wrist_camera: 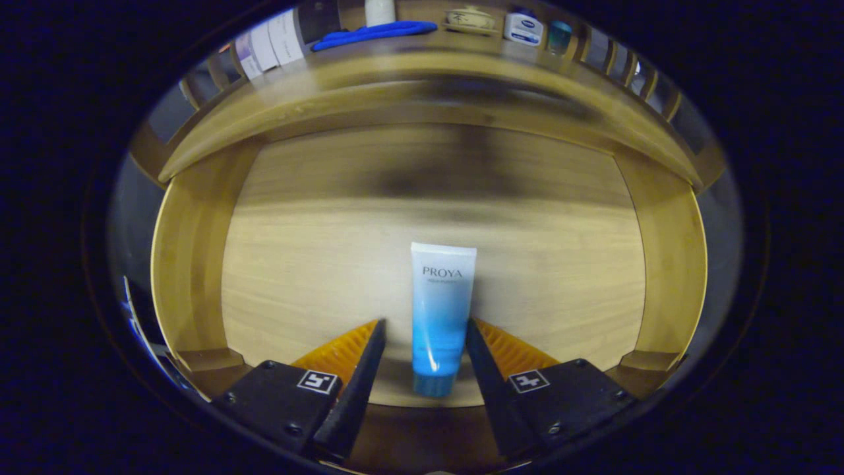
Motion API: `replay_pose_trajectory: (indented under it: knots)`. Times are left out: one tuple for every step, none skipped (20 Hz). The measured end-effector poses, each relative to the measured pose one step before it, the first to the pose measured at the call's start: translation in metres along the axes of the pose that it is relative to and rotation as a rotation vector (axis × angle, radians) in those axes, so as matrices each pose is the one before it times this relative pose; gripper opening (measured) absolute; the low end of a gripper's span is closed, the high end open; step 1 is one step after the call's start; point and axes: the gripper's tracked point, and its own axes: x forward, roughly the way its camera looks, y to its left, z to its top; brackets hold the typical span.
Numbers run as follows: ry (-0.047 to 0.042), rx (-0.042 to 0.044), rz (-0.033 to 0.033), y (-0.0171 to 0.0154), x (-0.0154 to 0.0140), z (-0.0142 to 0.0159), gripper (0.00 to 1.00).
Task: Pull open the drawer, take out the items inside it, and place them on the countertop above the cabinet.
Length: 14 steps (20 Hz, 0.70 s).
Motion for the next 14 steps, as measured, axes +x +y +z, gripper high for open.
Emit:
replay_pose_trajectory:
  knots:
    - [0.00586,0.01990,-0.00357,-0.00153,0.00203,-0.00064,0.78]
    - [-0.00379,0.00817,-0.01135,-0.00288,0.00122,0.00075,0.72]
    - [-0.00418,0.00992,-0.00761,-0.00369,-0.00013,0.00316,0.66]
    - [-0.00195,-0.00119,0.00118,0.00055,-0.00199,0.00000,0.54]
    - [-0.00368,0.00738,0.00056,0.00055,0.00223,-0.00146,0.51]
    - [-0.00321,0.00734,0.00655,0.00070,-0.00078,-0.00039,0.48]
    - [-0.00516,0.00757,0.01440,0.00252,-0.00237,0.00136,0.47]
    - [-0.00576,0.00324,0.00917,-0.00245,-0.00132,0.00109,0.46]
    - [-0.00890,0.00063,0.00678,-0.00059,-0.00152,0.00118,0.46]
    - [-0.00998,0.00332,0.00740,-0.00008,-0.00250,0.00179,0.45]
    - [-0.01315,-0.00139,0.00948,0.00045,-0.00114,0.00177,0.45]
    - [-0.01483,-0.00451,0.00891,-0.00096,-0.00200,0.00180,0.45]
    - [-0.01622,-0.00588,0.00403,-0.00117,-0.00107,0.00155,0.45]
    - [-0.01824,-0.00789,0.01058,0.00074,-0.00403,0.00231,0.45]
